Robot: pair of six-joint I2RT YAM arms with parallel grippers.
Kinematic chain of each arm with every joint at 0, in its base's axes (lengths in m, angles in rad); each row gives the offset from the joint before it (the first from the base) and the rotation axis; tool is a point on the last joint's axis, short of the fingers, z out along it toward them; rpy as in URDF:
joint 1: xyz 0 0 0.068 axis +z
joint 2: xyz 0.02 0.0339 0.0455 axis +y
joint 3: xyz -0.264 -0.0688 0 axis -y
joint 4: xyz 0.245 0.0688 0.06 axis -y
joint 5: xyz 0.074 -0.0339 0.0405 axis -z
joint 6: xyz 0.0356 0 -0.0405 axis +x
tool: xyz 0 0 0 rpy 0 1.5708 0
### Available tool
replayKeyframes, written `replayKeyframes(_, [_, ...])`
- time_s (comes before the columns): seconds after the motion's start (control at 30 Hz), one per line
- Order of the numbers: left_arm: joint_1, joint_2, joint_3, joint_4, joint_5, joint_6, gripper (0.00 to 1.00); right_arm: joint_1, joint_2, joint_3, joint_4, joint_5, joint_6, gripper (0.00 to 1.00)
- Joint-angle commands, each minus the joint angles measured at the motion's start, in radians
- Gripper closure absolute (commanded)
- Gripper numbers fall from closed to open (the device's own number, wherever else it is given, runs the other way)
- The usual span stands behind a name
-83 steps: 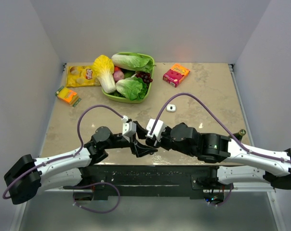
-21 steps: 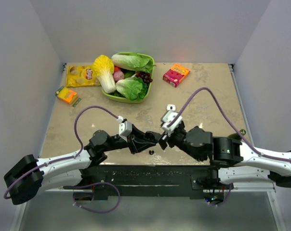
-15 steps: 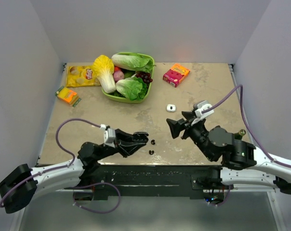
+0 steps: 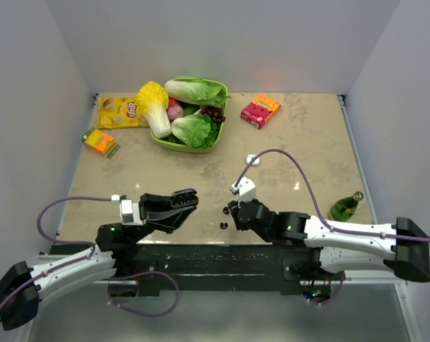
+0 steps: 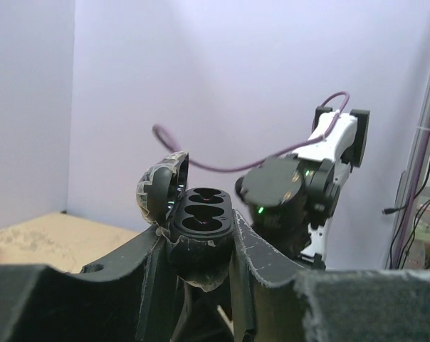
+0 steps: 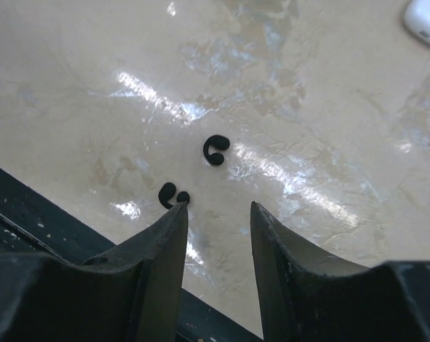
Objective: Insert the wireless bluetooth earbuds into the charging case
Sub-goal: Pick up the earbud from the center of the board.
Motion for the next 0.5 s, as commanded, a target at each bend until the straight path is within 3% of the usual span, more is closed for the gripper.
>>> replayKeyframes(0.0, [0.003, -0.060, -0.128, 0.040, -0.026, 0.016, 1.00, -0.021, 0.075, -0.018, 0.159, -0.134, 0.067, 0.57])
replayKeyframes(0.13, [0.003, -0.092, -0.144, -0.001, -0.039, 0.013, 1.00, -0.019, 0.153, -0.040, 0.219, -0.191, 0.055, 0.55])
replayKeyframes(0.2, [0.001, -0.109, -0.151, -0.015, -0.048, 0.007, 1.00, -0.019, 0.184, -0.046, 0.254, -0.234, 0.038, 0.59])
replayKeyframes(0.47, [0.001, -0.161, -0.171, -0.072, -0.052, -0.018, 1.00, -0.004, 0.244, -0.061, 0.261, -0.277, -0.017, 0.59])
